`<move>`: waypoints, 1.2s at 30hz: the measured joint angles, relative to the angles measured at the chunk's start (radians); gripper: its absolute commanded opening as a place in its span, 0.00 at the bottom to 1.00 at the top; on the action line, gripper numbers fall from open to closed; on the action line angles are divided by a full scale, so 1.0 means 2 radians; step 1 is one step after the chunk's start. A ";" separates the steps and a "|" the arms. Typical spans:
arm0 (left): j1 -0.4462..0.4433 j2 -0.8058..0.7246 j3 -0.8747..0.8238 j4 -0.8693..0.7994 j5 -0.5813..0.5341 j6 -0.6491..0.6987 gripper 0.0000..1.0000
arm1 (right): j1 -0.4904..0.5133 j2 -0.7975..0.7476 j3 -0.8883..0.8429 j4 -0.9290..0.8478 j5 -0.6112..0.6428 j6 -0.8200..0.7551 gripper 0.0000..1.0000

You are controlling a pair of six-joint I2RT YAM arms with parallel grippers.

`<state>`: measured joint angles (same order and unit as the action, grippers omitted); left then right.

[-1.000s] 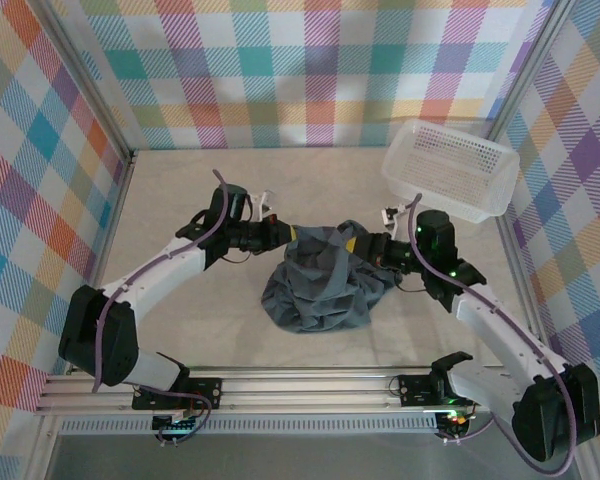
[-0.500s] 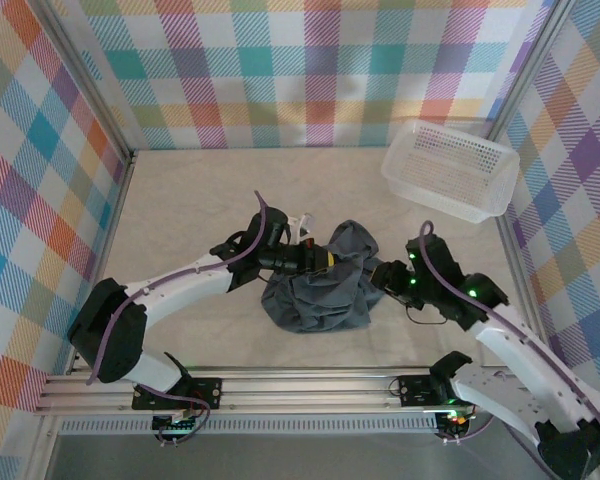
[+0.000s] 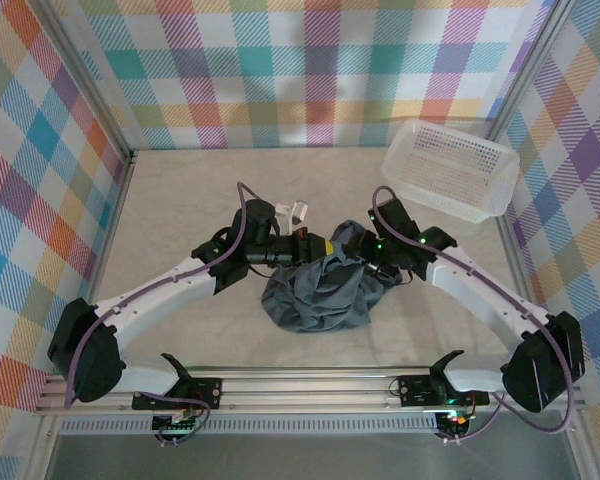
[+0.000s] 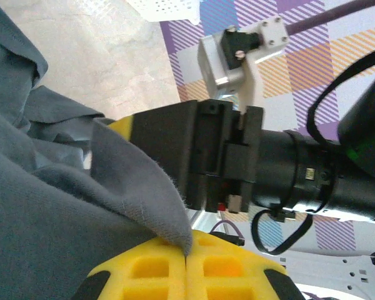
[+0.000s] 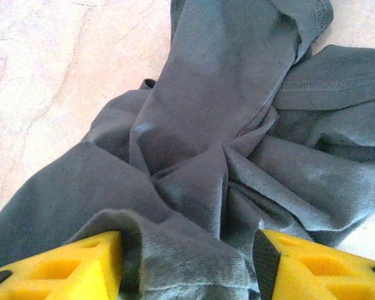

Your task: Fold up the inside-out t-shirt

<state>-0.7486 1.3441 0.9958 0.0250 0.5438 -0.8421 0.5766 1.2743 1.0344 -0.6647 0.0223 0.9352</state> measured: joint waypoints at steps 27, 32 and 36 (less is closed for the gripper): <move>0.094 0.013 0.101 -0.187 0.036 0.089 0.00 | -0.056 -0.188 -0.074 -0.039 -0.018 -0.068 0.00; 0.105 0.071 0.192 -0.286 0.044 0.208 0.00 | -0.062 -0.233 -0.080 -0.025 -0.045 -0.126 0.00; 0.105 0.086 0.205 -0.358 -0.036 0.288 0.00 | -0.066 -0.201 -0.075 -0.036 -0.041 -0.165 0.00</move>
<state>-0.5381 1.5169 1.4055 -0.6903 0.4713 -0.2653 0.4450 0.8730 0.8837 -0.7372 -0.0605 0.6052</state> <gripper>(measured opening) 0.056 0.047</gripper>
